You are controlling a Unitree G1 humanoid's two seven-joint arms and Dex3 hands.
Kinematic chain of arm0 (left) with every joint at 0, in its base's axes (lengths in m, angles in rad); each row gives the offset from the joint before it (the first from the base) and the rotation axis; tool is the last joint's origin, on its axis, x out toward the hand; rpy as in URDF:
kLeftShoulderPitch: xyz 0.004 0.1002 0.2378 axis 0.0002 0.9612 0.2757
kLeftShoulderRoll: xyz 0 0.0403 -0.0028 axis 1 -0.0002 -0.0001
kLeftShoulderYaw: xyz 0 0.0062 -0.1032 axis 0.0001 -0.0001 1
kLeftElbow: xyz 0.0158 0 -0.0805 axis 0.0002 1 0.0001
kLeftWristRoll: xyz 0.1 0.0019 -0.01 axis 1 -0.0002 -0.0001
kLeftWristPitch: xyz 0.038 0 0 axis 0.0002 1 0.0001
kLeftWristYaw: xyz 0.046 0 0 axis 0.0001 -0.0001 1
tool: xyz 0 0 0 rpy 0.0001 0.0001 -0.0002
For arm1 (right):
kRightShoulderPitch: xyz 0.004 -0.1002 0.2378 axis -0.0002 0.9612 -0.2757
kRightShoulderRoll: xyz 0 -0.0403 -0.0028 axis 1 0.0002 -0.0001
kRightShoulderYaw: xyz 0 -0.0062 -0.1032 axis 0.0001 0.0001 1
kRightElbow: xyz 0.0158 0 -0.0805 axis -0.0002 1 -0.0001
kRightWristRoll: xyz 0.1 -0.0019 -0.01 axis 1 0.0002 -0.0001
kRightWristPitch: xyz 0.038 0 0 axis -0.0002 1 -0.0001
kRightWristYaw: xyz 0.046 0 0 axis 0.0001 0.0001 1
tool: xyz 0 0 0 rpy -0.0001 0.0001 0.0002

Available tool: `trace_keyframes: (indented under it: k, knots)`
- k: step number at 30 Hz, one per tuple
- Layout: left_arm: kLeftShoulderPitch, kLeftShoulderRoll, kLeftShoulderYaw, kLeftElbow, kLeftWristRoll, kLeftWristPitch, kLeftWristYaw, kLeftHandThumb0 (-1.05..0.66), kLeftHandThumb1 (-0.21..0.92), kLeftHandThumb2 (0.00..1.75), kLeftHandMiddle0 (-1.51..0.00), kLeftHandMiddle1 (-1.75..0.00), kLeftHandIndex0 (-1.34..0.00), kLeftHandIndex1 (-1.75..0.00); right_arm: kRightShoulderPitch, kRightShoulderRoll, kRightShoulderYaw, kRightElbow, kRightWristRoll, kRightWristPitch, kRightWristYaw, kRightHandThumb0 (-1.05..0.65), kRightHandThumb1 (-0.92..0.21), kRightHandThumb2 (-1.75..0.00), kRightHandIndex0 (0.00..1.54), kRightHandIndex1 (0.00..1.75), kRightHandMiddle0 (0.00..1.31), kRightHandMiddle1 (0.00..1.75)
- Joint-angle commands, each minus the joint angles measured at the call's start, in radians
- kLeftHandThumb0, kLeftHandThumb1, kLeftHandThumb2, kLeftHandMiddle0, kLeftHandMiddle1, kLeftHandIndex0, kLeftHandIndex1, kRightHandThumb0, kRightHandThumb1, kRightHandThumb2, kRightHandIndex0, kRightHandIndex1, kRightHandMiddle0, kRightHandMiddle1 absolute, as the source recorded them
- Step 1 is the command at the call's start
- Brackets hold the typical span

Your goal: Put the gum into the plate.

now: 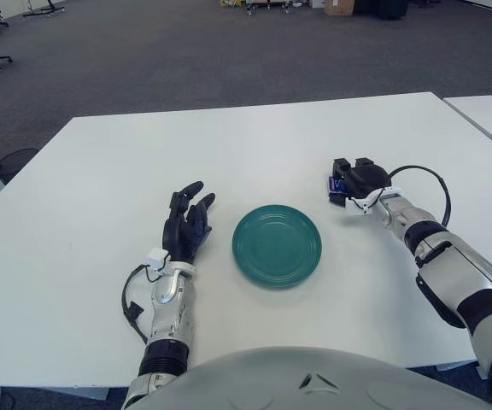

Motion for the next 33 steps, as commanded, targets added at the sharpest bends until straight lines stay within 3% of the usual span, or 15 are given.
trace_keyframes:
  k: [1, 7, 13, 16, 20, 25, 29, 33]
  knots:
    - [0.115, -0.074, 0.009, 0.127, -0.024, 0.000, -0.003, -0.72, 0.92, 0.58, -0.34, -0.78, -0.13, -1.04, 0.125, 0.033, 0.025, 0.061, -0.016, 0.007, 0.077, -0.40, -0.62, -0.93, 0.90, 1.75, 0.39, 1.75]
    - [0.114, -0.076, 0.014, 0.122, -0.037, 0.011, -0.007, -0.72, 0.92, 0.56, -0.33, -0.78, -0.13, -1.04, 0.082, 0.024, 0.010, 0.055, -0.004, -0.017, 0.081, -0.40, -0.62, -0.92, 0.90, 1.75, 0.39, 1.75]
    - [0.114, -0.075, 0.018, 0.115, -0.037, 0.018, -0.008, -0.71, 0.92, 0.55, -0.32, -0.78, -0.13, -1.04, -0.027, 0.022, -0.029, 0.039, 0.025, -0.047, 0.120, -0.40, -0.62, -0.92, 0.88, 1.75, 0.39, 1.75]
    - [0.118, -0.073, 0.016, 0.105, -0.025, 0.019, -0.001, -0.71, 0.92, 0.57, -0.32, -0.79, -0.14, -1.04, -0.121, 0.013, -0.067, 0.002, 0.055, -0.078, 0.152, -0.40, -0.62, -0.93, 0.87, 1.75, 0.39, 1.75]
    - [0.125, -0.074, 0.014, 0.088, -0.025, 0.031, -0.001, -0.72, 0.92, 0.59, -0.32, -0.79, -0.13, -1.04, -0.161, -0.010, -0.113, -0.078, 0.088, -0.129, 0.151, -0.40, -0.62, -0.93, 0.85, 1.75, 0.39, 1.75]
    - [0.130, -0.081, 0.012, 0.085, -0.029, 0.038, 0.000, -0.70, 0.92, 0.59, -0.32, -0.79, -0.13, -1.04, -0.152, -0.045, -0.152, -0.208, 0.088, -0.173, 0.085, -0.40, -0.60, -0.96, 0.87, 1.75, 0.40, 1.75]
    - [0.120, -0.086, 0.017, 0.113, -0.026, 0.023, 0.005, -0.69, 0.92, 0.60, -0.32, -0.80, -0.13, -1.04, -0.074, -0.082, -0.175, -0.475, 0.074, -0.189, 0.101, -0.41, -0.55, -1.02, 0.90, 1.75, 0.44, 1.75]
    - [0.108, -0.089, 0.019, 0.136, -0.022, 0.015, 0.006, -0.69, 0.92, 0.61, -0.33, -0.80, -0.14, -1.05, -0.021, -0.084, -0.177, -0.651, 0.060, -0.180, 0.132, -0.43, -0.49, -1.10, 0.94, 1.75, 0.48, 1.75]
